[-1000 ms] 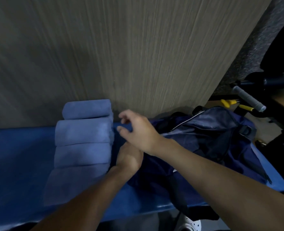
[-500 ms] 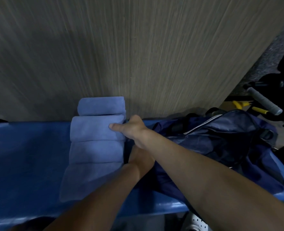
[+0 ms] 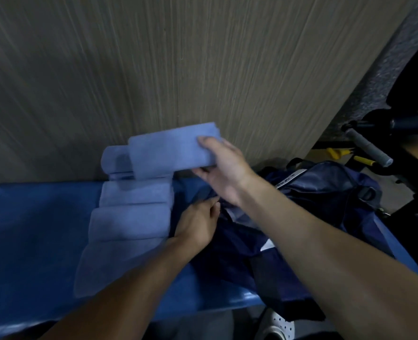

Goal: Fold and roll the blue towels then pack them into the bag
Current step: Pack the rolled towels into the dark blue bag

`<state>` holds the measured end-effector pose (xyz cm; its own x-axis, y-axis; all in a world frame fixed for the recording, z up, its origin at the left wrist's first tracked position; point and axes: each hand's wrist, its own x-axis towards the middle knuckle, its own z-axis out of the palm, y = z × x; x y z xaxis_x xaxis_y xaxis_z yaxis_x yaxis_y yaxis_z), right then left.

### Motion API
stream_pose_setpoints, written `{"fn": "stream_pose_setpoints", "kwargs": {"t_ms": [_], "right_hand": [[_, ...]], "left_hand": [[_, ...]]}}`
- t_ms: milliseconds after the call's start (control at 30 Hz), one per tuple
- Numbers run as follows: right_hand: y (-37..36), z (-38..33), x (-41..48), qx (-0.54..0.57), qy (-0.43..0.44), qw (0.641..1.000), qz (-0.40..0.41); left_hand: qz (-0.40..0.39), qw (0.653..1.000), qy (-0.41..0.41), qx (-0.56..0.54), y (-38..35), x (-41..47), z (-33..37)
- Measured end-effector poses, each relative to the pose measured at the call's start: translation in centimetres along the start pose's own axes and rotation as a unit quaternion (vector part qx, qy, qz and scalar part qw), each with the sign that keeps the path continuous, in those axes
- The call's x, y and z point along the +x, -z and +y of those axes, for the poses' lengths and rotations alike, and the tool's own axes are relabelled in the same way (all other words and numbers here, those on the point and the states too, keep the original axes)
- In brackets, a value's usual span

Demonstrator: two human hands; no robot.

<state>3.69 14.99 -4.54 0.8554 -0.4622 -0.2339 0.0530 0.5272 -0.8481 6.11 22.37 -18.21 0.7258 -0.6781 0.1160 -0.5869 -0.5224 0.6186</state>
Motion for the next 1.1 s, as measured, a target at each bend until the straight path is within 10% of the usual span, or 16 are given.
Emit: {"fn": "stream_pose_setpoints", "kwargs": {"t_ms": [267, 567, 867, 1100], "right_hand": [[11.7, -5.7, -4.9, 0.063, 0.053, 0.988, 0.134], [19.2, -4.1, -8.7, -0.127, -0.13, 0.97, 0.161], [18.0, -3.0, -5.3, -0.107, -0.224, 0.949, 0.194], [19.4, -1.0, 0.2, -0.032, -0.141, 0.948, 0.285]], "left_hand": [[0.055, 0.982, -0.158, 0.086, -0.1, -0.2, 0.8], [0.012, 0.933, -0.202, 0.296, 0.3, 0.4, 1.9], [0.019, 0.935, -0.203, 0.291, 1.5, 1.2, 1.8], [-0.006, 0.973, -0.172, 0.155, 1.8, 1.3, 2.3]]}}
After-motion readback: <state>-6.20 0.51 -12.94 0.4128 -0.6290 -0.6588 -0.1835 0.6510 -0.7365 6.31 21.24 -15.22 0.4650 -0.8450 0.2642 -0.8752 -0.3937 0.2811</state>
